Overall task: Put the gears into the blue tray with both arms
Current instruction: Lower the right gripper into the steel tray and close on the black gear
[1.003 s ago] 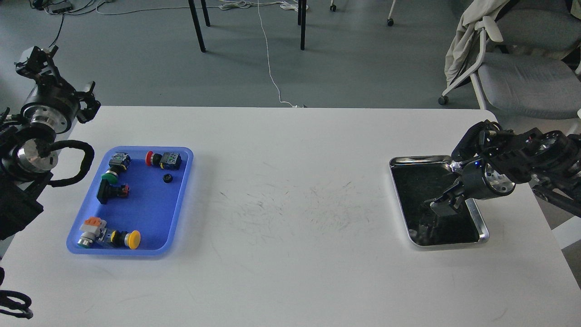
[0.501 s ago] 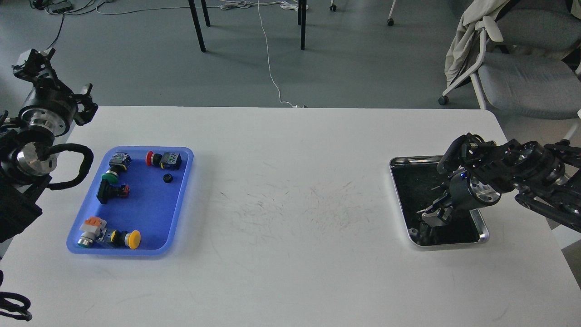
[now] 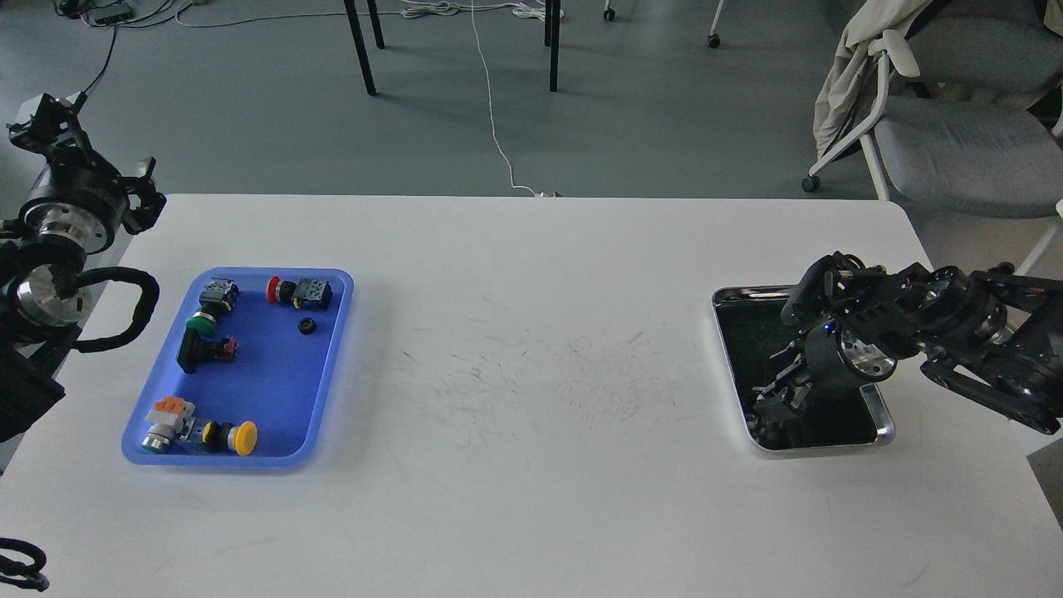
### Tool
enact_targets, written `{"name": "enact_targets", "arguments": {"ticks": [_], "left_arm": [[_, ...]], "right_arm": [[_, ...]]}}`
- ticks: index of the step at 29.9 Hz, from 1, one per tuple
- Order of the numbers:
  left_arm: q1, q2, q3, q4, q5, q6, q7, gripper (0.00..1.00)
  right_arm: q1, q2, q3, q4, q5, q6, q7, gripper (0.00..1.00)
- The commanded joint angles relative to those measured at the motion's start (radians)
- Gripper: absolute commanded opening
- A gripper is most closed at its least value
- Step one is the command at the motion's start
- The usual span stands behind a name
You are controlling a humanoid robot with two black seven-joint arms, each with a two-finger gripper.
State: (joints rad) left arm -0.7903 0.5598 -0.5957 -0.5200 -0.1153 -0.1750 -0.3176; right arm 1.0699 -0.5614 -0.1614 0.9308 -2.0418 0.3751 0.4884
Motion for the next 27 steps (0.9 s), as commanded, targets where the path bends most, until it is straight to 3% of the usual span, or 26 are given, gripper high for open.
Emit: {"name": "enact_targets", "arguments": {"ticks": [1, 21, 27], "left_arm": [[0.0, -0.001, 0.001, 0.0, 0.0, 0.003, 0.0, 0.99], [0.0, 0.0, 0.002, 0.0, 0.0, 0.011, 0.0, 0.99], [0.0, 0.002, 0.004, 0.0, 0.002, 0.011, 0.0, 0.99]], "right_arm": [[0.004, -0.002, -0.003, 0.003, 0.0, 0.002, 0.0, 0.5], [0.028, -0.009, -0.015, 0.003, 0.0, 0.007, 0.0, 0.47], [0.028, -0.009, -0.043, 0.008, 0.0, 0.007, 0.0, 0.41]]}}
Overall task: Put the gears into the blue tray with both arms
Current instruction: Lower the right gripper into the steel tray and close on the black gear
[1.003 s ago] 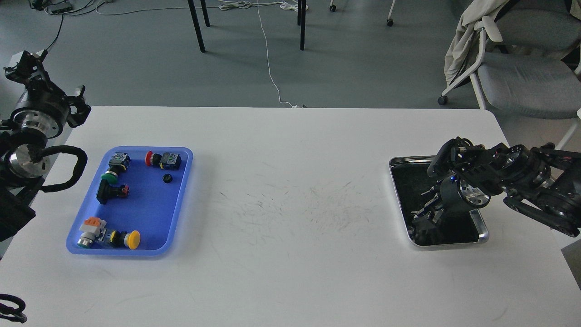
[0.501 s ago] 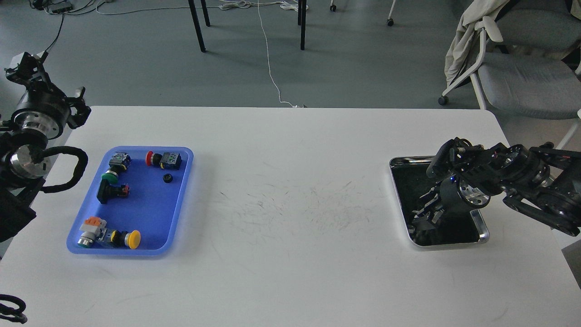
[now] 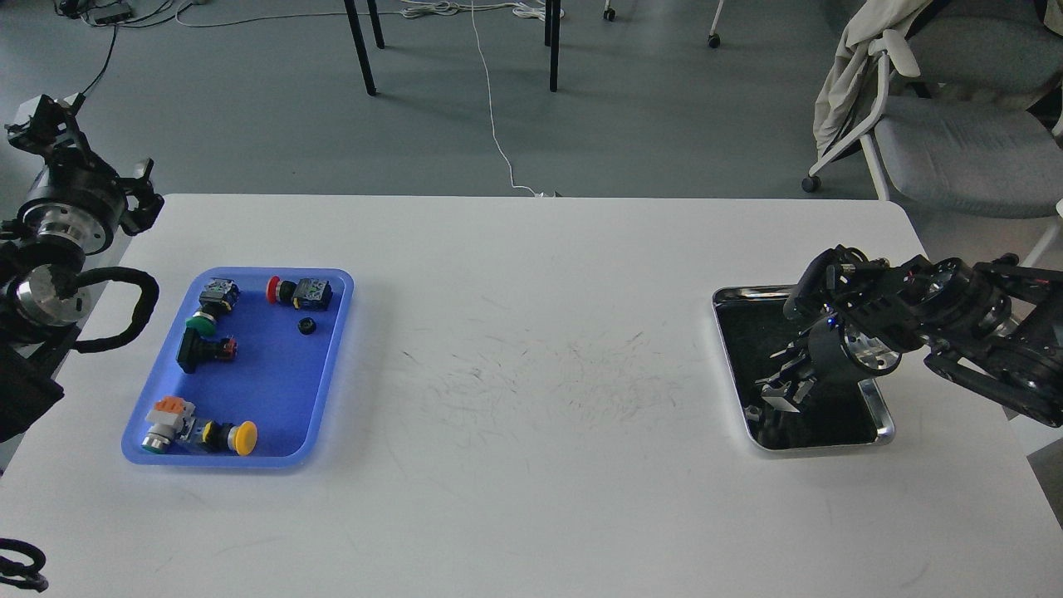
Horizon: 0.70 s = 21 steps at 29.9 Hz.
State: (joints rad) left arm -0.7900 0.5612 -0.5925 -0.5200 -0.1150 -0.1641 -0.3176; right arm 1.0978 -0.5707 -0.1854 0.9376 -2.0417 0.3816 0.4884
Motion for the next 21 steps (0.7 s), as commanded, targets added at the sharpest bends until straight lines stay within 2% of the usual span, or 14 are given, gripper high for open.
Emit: {"name": "enact_targets", "arguments": {"ticks": [1, 12, 14, 18, 21], "left_arm": [[0.0, 0.0, 0.0, 0.0, 0.0, 0.0, 0.002, 0.99], [0.002, 0.011, 0.002, 0.0, 0.002, 0.002, 0.002, 0.99], [0.002, 0.011, 0.003, 0.0, 0.002, 0.002, 0.002, 0.99], [0.005, 0.011, 0.003, 0.0, 0.002, 0.002, 0.002, 0.99], [0.009, 0.012, 0.003, 0.0, 0.002, 0.002, 0.002, 0.99]], "right_arm": [[0.002, 0.0, -0.02, 0.001, 0.0, 0.0, 0.0, 0.41], [0.007, 0.0, -0.028, 0.003, 0.0, 0.003, 0.0, 0.35], [0.008, 0.0, -0.028, 0.004, 0.0, 0.003, 0.0, 0.29], [0.008, 0.0, -0.029, 0.003, -0.002, 0.003, 0.0, 0.25], [0.01, 0.0, -0.028, 0.004, -0.002, 0.003, 0.0, 0.16]]}}
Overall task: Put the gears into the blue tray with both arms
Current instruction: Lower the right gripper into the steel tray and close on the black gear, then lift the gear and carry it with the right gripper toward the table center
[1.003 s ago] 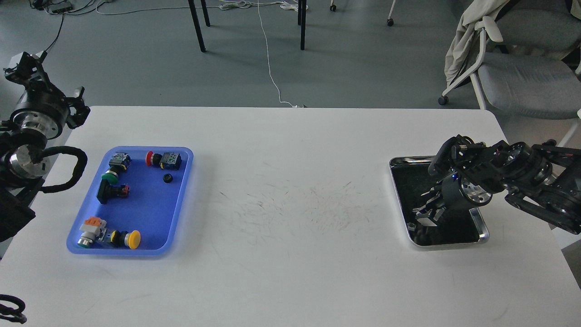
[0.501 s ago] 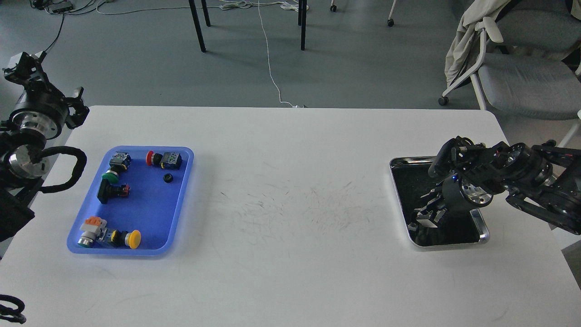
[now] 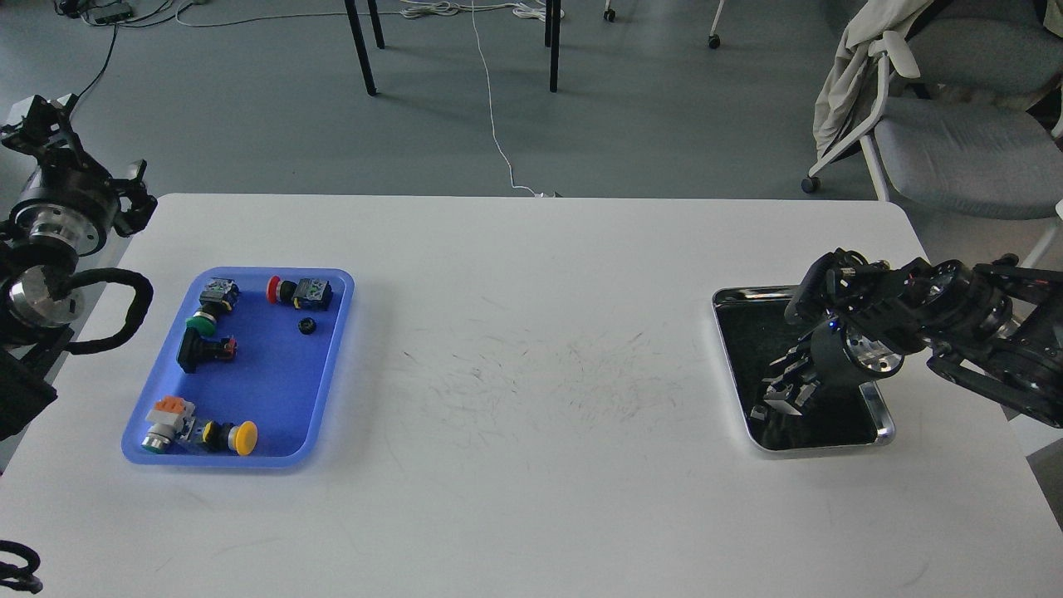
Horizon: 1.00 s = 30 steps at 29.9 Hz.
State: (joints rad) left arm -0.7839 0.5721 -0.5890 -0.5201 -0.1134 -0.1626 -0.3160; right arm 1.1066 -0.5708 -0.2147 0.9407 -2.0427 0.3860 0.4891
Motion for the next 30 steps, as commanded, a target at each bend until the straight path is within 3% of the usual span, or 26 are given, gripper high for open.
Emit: {"name": "enact_targets", "arguments": {"ticks": [1, 8, 23, 30], "left_arm": [[0.003, 0.002, 0.0, 0.0, 0.0, 0.0, 0.0, 0.99], [0.003, 0.002, 0.002, 0.0, 0.001, 0.002, 0.0, 0.99], [0.003, 0.006, 0.002, 0.0, 0.003, 0.002, 0.0, 0.99], [0.003, 0.046, 0.003, -0.008, 0.003, 0.0, 0.002, 0.99]], "right_arm": [[0.001, 0.0, 0.002, 0.0, -0.001, -0.001, 0.0, 0.16], [0.012, 0.0, 0.002, 0.0, -0.001, -0.001, 0.0, 0.03], [0.107, 0.011, 0.014, -0.005, 0.002, -0.016, 0.0, 0.01], [0.127, 0.044, 0.028, -0.017, 0.002, -0.186, 0.0, 0.01]]}}
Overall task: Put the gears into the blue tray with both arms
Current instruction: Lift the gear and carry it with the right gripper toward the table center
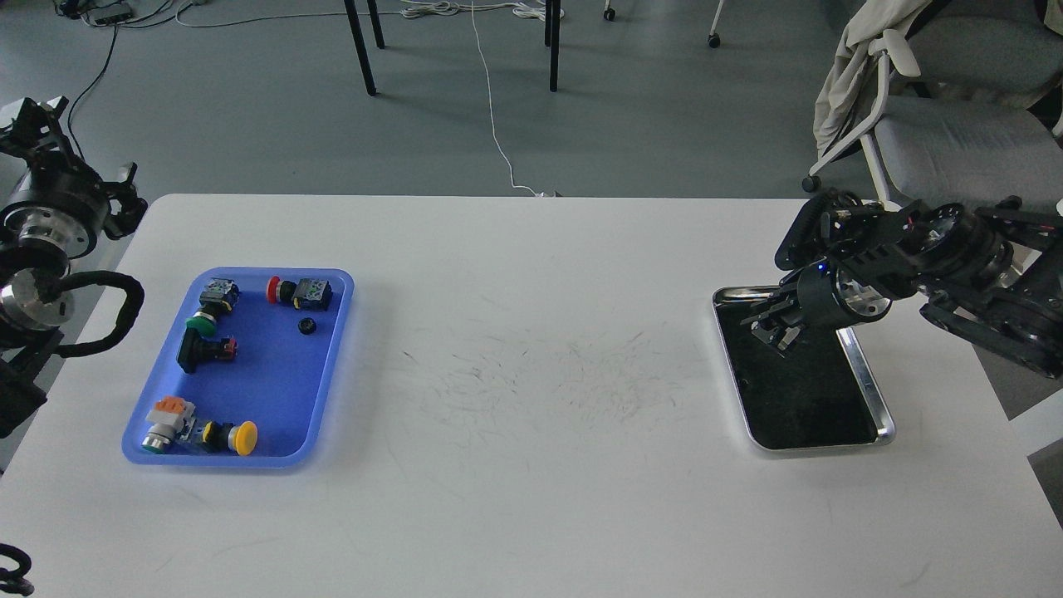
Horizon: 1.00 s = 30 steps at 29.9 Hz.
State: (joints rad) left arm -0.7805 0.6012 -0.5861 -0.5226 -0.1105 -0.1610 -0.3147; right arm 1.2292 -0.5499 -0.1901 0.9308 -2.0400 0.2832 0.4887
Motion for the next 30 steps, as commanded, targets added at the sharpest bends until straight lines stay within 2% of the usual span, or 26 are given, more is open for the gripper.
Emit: {"name": "enact_targets", "arguments": {"ticks": [1, 15, 24, 30], "left_arm": [[0.0, 0.023, 0.0, -0.008, 0.0, -0.002, -0.001, 0.99], [0.0, 0.092, 0.0, -0.02, 0.0, -0.002, 0.003, 0.99], [0.0, 0.149, 0.0, -0.076, -0.008, -0.002, 0.006, 0.99], [0.001, 0.153, 0.0, -0.08, -0.014, -0.009, 0.045, 0.99]], "right_arm": [[0.006, 0.039, 0.003, -0.007, 0.001, -0.111, 0.0, 0.01], [-0.014, 0.246, 0.115, -0.106, 0.007, -0.364, 0.0, 0.01], [-0.071, 0.329, 0.126, -0.087, 0.015, -0.547, 0.0, 0.01], [-0.114, 0.369, 0.121, -0.087, 0.012, -0.61, 0.0, 0.01]]}}
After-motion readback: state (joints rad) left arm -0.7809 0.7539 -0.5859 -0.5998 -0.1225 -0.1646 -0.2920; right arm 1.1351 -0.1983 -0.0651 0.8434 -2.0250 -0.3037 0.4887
